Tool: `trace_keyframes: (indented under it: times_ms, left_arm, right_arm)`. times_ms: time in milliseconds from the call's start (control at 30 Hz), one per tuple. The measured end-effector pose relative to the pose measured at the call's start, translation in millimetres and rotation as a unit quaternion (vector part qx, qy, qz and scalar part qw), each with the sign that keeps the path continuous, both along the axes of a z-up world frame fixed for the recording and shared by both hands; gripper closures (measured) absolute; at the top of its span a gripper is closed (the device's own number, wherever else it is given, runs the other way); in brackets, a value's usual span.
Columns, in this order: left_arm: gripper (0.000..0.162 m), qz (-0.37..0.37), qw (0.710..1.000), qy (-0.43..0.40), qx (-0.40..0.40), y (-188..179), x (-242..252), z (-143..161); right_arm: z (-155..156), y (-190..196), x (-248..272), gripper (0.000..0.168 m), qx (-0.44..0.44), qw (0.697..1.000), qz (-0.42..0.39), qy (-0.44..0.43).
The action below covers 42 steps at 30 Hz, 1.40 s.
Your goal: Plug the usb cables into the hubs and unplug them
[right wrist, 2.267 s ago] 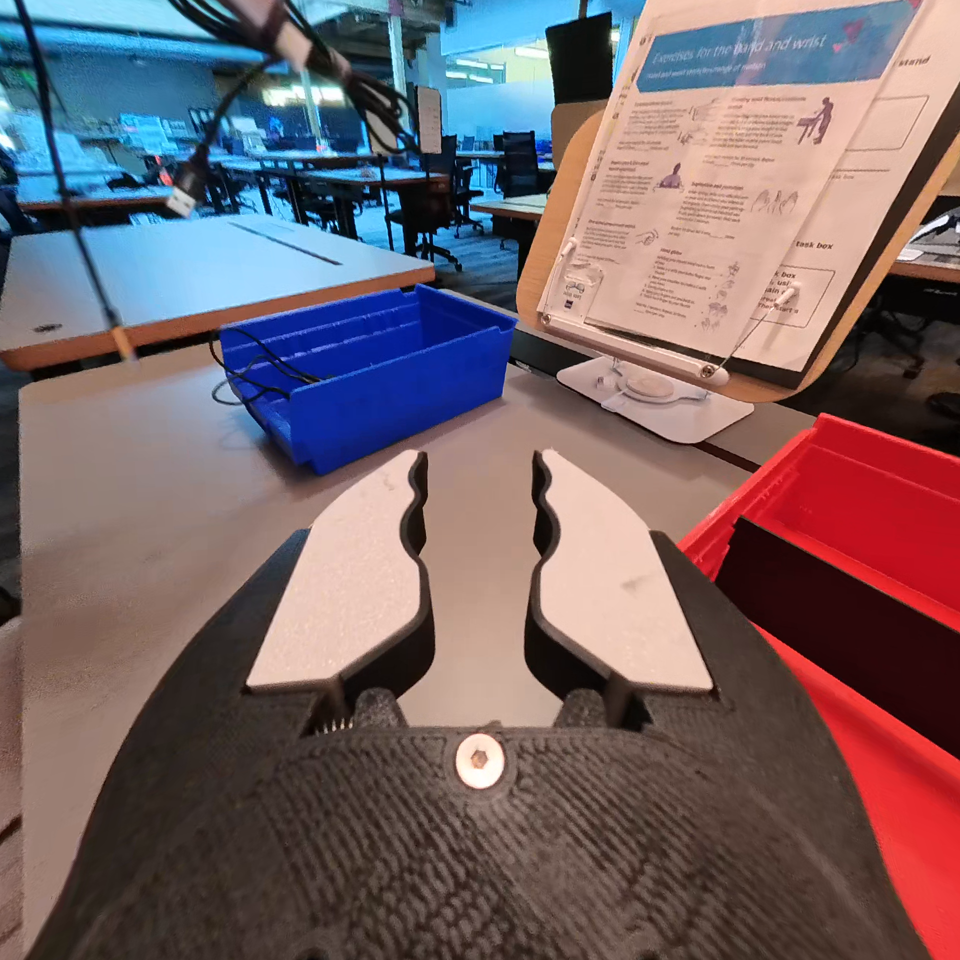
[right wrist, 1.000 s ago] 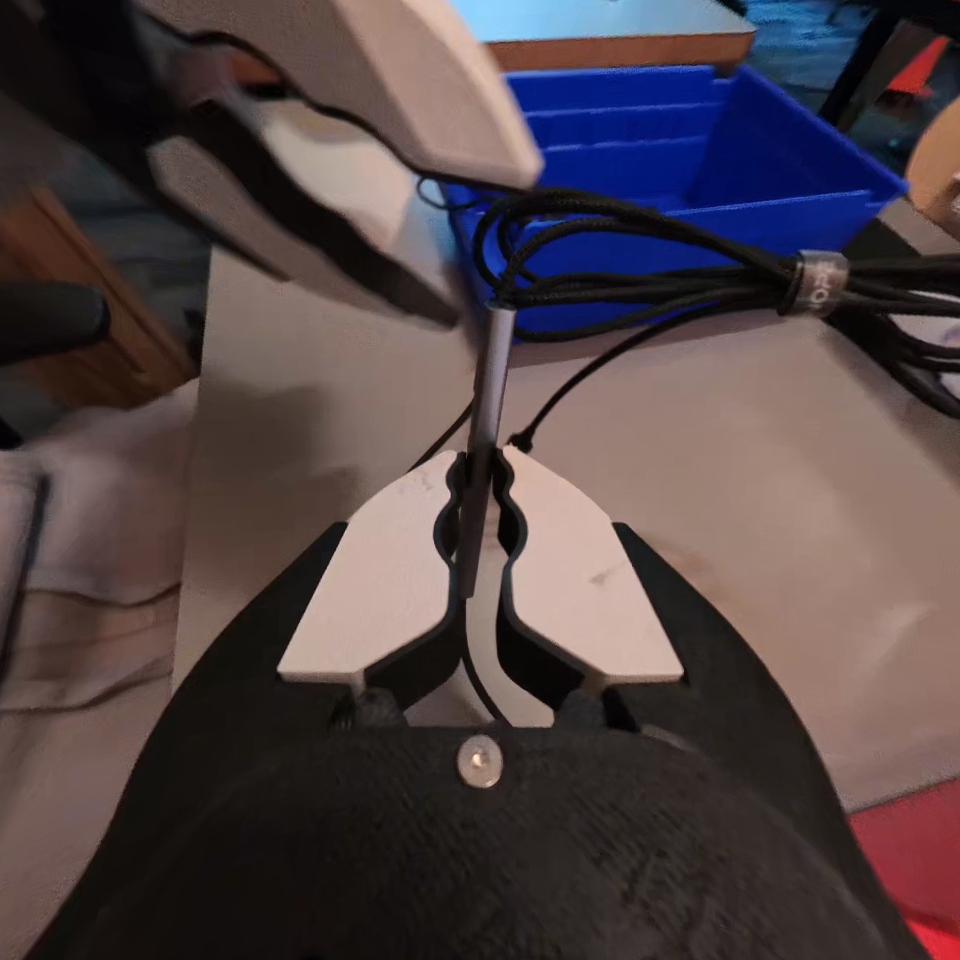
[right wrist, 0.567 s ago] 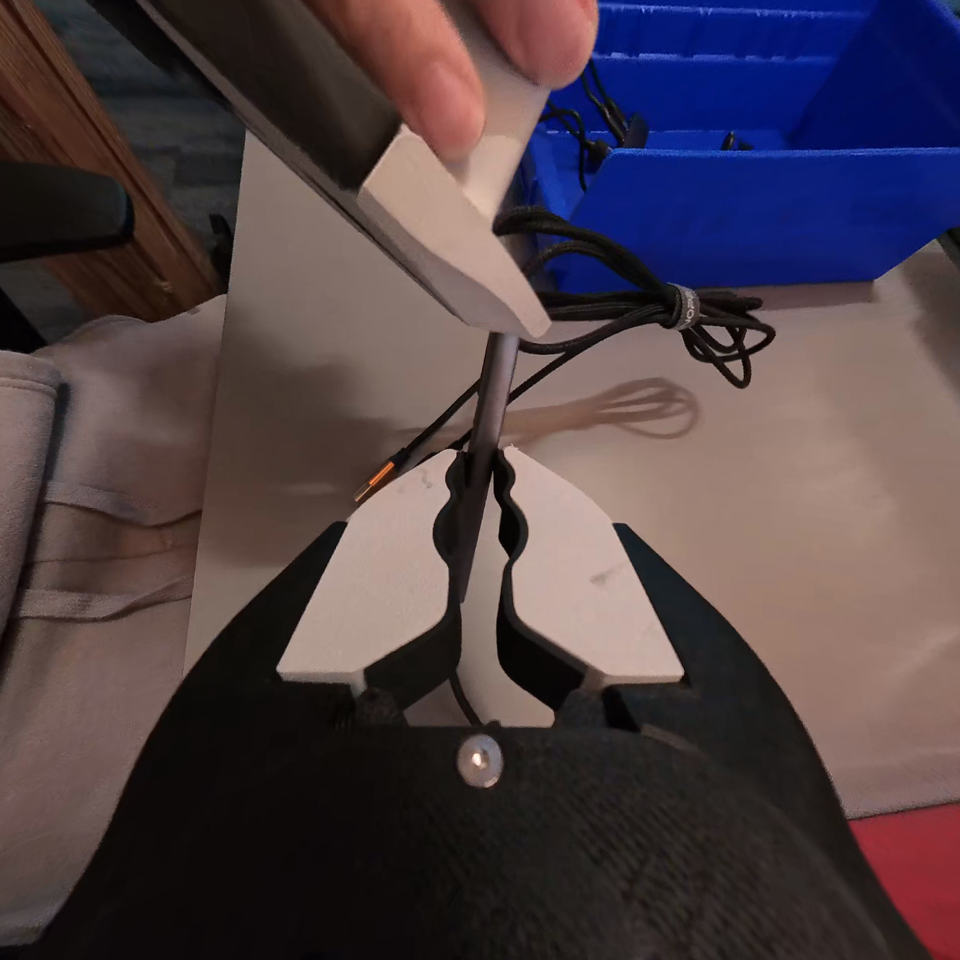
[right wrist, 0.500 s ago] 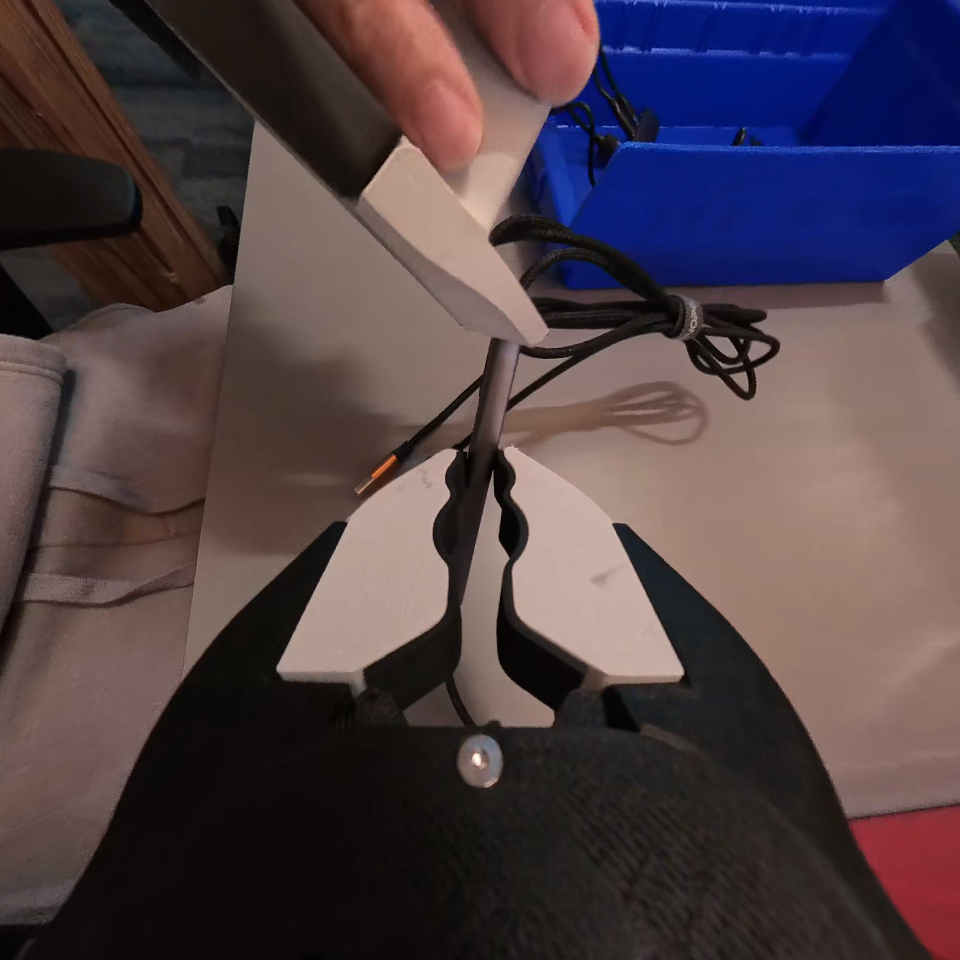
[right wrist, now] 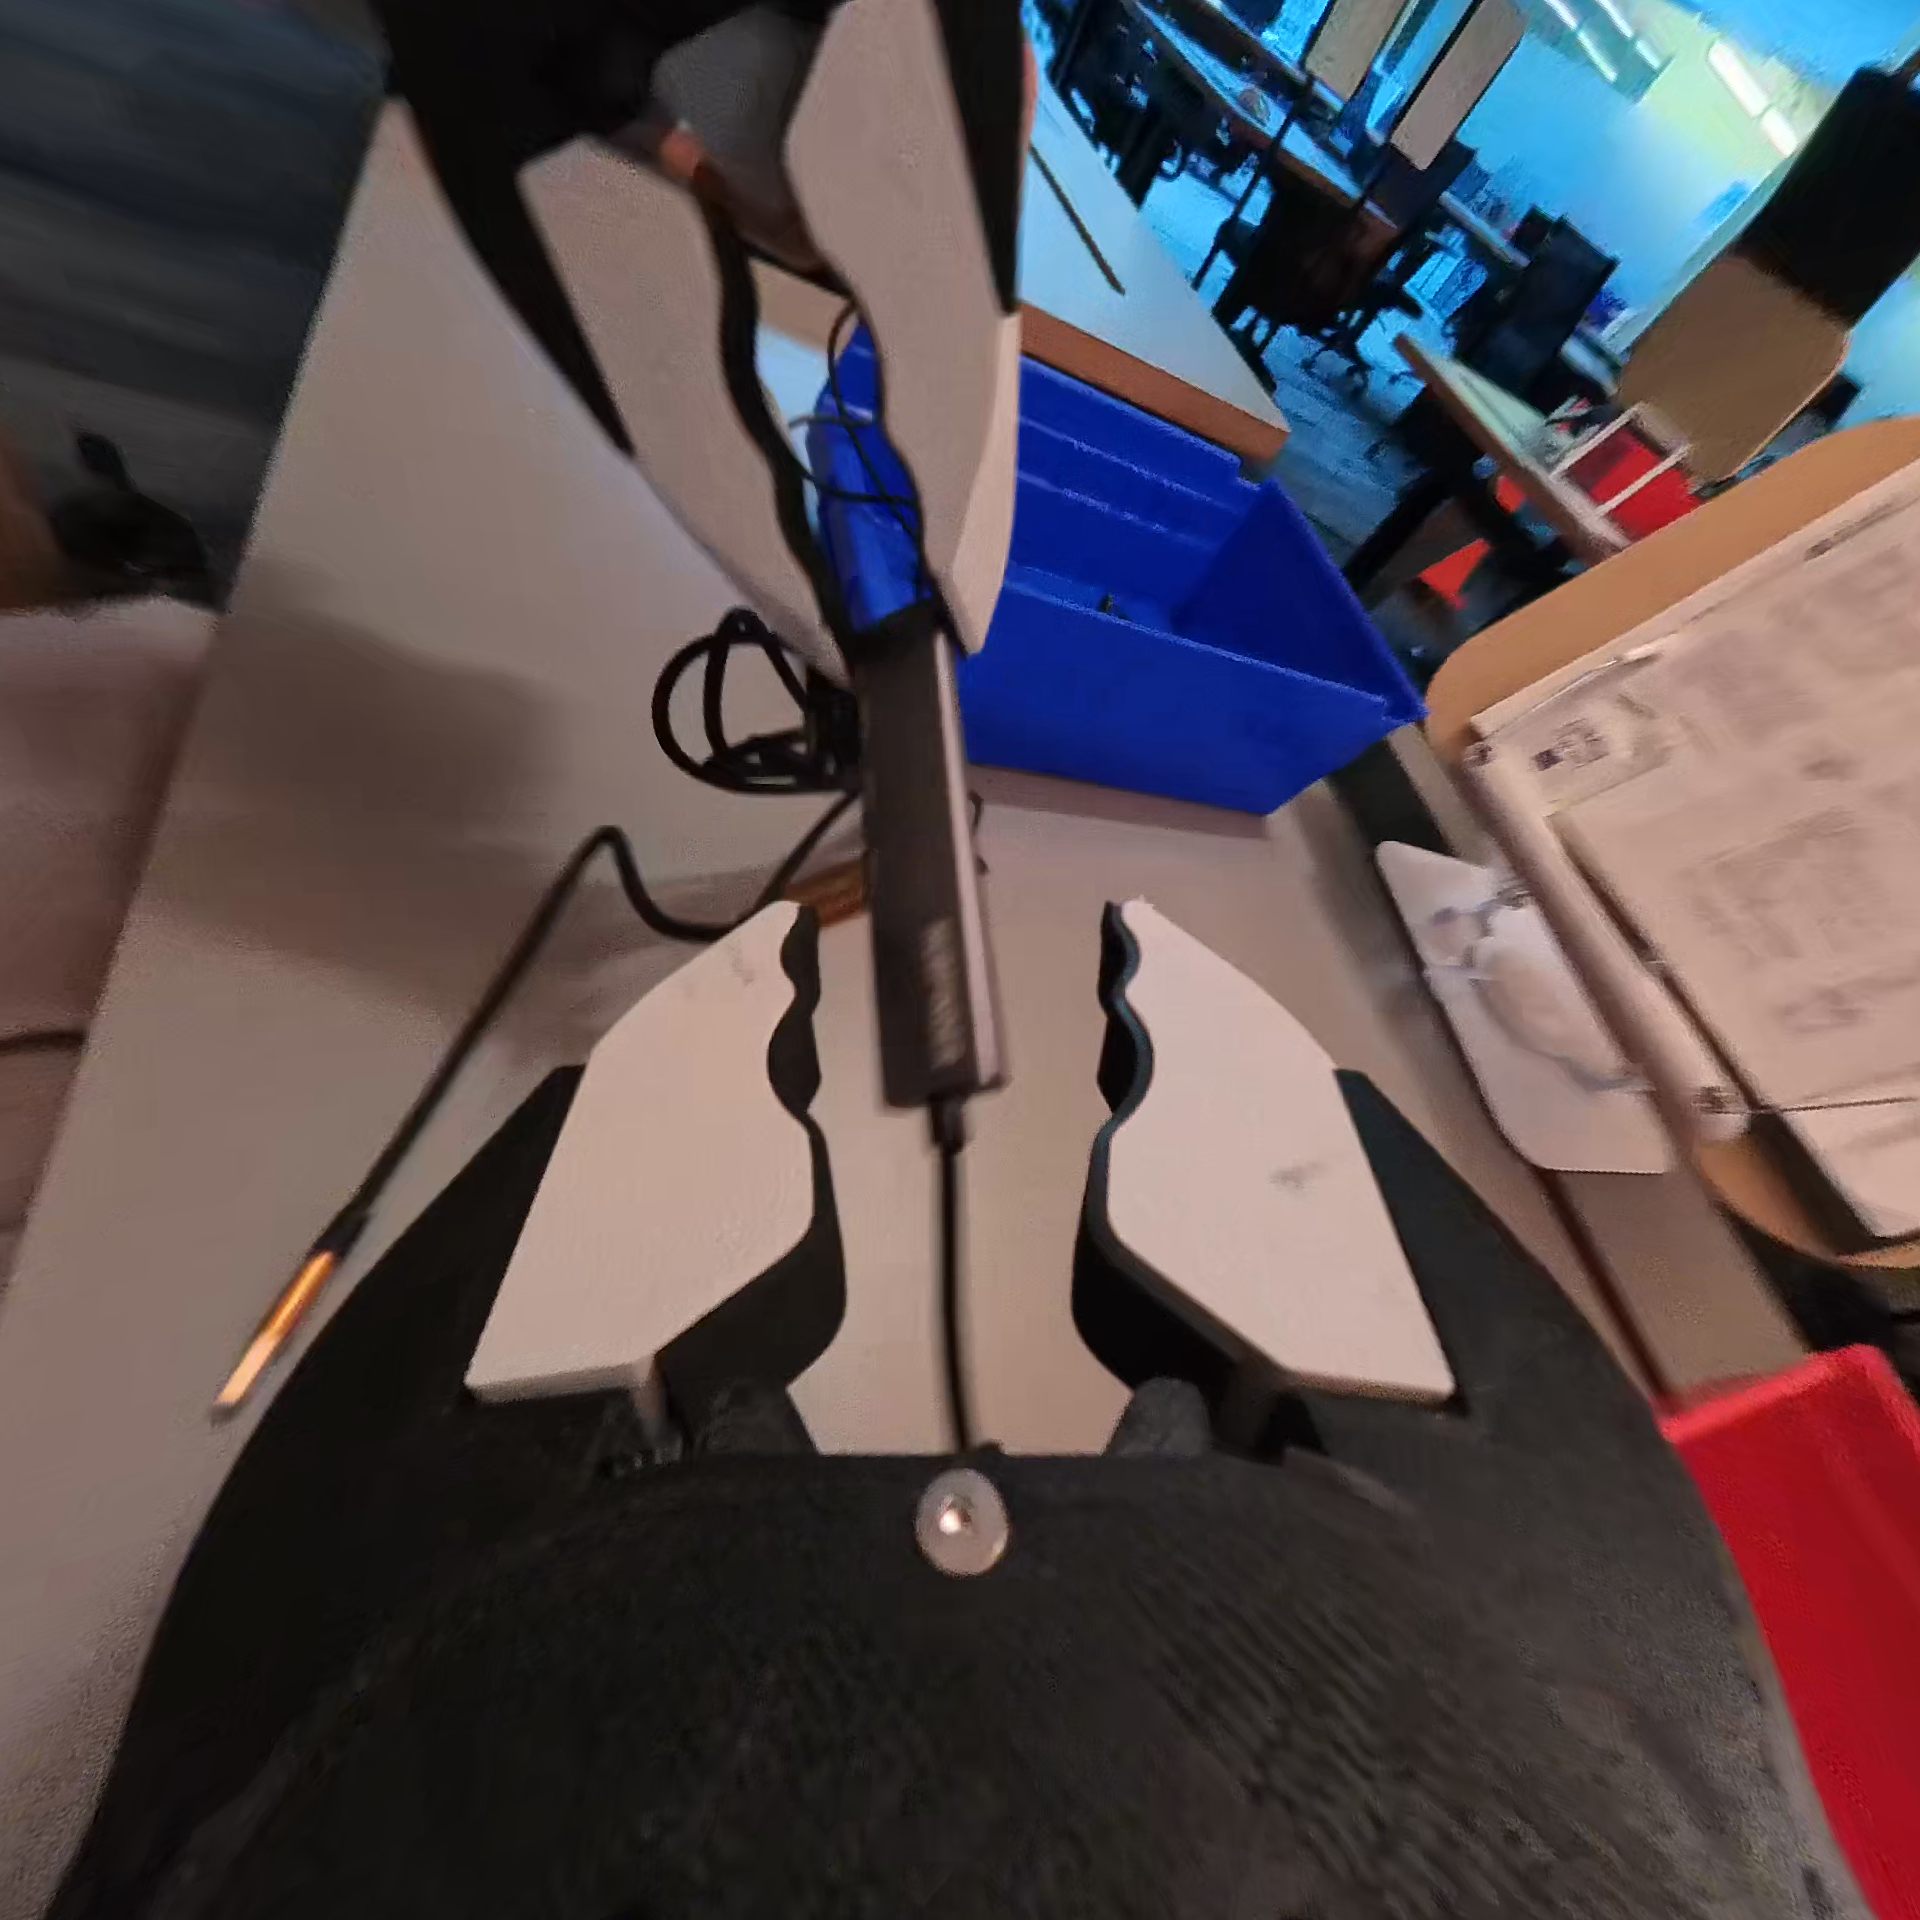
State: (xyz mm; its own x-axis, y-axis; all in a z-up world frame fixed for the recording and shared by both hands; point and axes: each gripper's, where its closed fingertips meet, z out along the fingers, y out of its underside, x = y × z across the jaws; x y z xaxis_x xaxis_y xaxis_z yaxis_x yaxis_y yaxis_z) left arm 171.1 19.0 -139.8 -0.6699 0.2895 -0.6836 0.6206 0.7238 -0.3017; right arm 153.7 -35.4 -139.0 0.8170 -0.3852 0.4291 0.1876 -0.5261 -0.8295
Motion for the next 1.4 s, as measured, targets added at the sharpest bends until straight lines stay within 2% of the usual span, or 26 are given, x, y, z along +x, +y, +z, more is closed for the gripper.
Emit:
trace_keyframes:
  times_ms: [33,133,200,267,333,500,633,733,933,1033,1133,1167,1233,1300,1400]
  left_arm:
    - [0.140,0.012,0.999,0.032,-0.022,2.4,1.0,2.3]
    - [0.140,0.007,0.992,0.103,-0.075,4.9,-6.9,6.0]
    - [0.140,0.008,0.990,0.116,-0.082,6.0,-11.4,3.7]
    - [0.140,0.018,0.991,0.105,-0.075,9.5,-11.4,-0.9]
    - [0.140,0.035,0.991,0.106,-0.076,14.3,-9.6,-4.9]
    - [0.140,0.072,0.981,0.156,-0.095,19.9,-10.3,-12.5]
    - [0.140,0.073,0.976,0.174,-0.106,18.4,-13.0,-13.4]
    - [0.140,0.046,0.974,0.181,-0.127,18.9,-19.7,-10.8]
    - [0.141,-0.032,0.937,0.197,-0.287,18.0,-33.9,24.9]
    - [0.146,-0.061,0.935,0.171,-0.303,16.4,-41.3,28.6]
    - [0.156,-0.059,0.938,0.188,-0.286,13.9,-42.8,20.7]
    - [0.150,-0.044,0.938,0.192,-0.285,15.9,-37.3,19.9]
    - [0.125,-0.044,0.925,0.238,-0.292,21.7,-37.4,22.3]
    - [0.125,-0.050,0.908,0.284,-0.304,27.9,-39.4,26.1]
    - [0.128,-0.035,0.907,0.298,-0.296,34.5,-30.8,19.5]
  right_arm:
    - [-2.1,-3.2,-2.0,0.116,-0.026,1.000,-0.001,-0.012]
    - [-13.4,-17.2,10.8,0.125,-0.138,0.986,-0.047,-0.077]
    - [-18.2,-14.1,15.3,0.133,-0.169,0.979,-0.052,-0.103]
    - [-20.2,-9.7,15.5,0.116,-0.175,0.977,-0.047,-0.114]
    - [-22.2,-10.7,11.6,0.121,-0.180,0.978,-0.039,-0.102]
    - [-3.7,5.2,-1.5,0.126,-0.101,0.988,0.009,-0.113]
    - [-3.4,7.7,4.3,0.140,-0.103,0.983,0.010,-0.152]
    - [-8.5,8.4,0.1,0.142,-0.099,0.987,0.030,-0.124]
    - [10.7,10.8,-16.1,0.143,0.080,0.990,0.107,-0.047]
    - [11.5,15.0,-22.7,0.144,0.121,0.982,0.141,-0.015]
    - [6.1,22.9,-23.1,0.144,0.120,0.981,0.151,-0.013]
    - [6.2,23.4,-21.9,0.144,0.123,0.981,0.149,-0.019]
    - [4.8,20.8,-19.3,0.144,0.123,0.982,0.143,-0.021]
    - [4.8,17.6,-18.2,0.144,0.129,0.981,0.142,-0.023]
    - [12.5,15.6,-19.6,0.155,0.164,0.974,0.153,-0.031]
